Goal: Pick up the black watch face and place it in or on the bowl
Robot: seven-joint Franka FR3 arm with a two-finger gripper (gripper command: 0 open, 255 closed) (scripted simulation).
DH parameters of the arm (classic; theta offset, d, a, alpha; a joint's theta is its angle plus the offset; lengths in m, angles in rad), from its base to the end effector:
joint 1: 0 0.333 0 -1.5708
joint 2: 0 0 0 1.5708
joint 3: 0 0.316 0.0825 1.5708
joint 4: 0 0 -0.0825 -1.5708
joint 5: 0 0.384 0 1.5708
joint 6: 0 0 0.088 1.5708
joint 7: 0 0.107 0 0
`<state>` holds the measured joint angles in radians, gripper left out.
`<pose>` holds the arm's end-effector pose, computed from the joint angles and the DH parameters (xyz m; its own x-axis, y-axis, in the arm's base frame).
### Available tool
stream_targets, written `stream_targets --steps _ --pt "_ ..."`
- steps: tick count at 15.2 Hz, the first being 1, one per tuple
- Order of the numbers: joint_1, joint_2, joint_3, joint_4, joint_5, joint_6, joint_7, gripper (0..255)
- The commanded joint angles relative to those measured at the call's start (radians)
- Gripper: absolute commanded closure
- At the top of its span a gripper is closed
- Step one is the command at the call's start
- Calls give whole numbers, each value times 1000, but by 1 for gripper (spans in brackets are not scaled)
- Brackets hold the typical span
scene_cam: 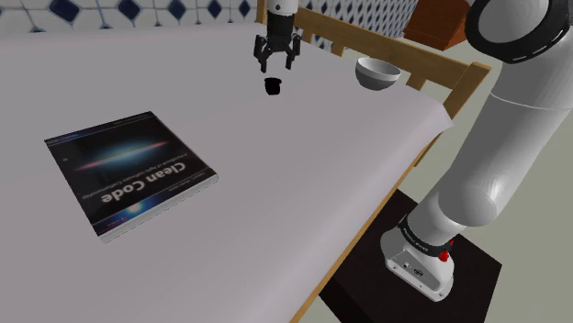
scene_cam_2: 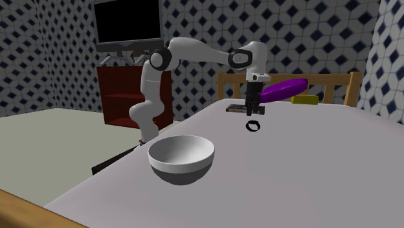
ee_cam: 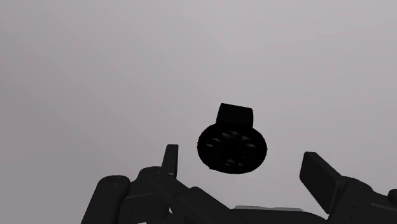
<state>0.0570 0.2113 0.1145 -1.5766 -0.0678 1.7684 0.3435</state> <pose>0.6182 0.0950 0.5147 0.9871 -0.1598 -0.0030 -0.1595 -0.9861 0.0459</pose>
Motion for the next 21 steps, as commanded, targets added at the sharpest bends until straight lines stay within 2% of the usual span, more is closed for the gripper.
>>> stream_targets --steps 1,7,15,16,21 --pt "3 31 0 20 -3 9 7 0" --pt "0 35 -2 -62 -5 95 9 0" --pt "0 35 -2 -62 -5 95 9 0" --pt "0 35 -2 -62 -5 95 9 255" --pt "0 35 -2 -62 -5 95 9 255"
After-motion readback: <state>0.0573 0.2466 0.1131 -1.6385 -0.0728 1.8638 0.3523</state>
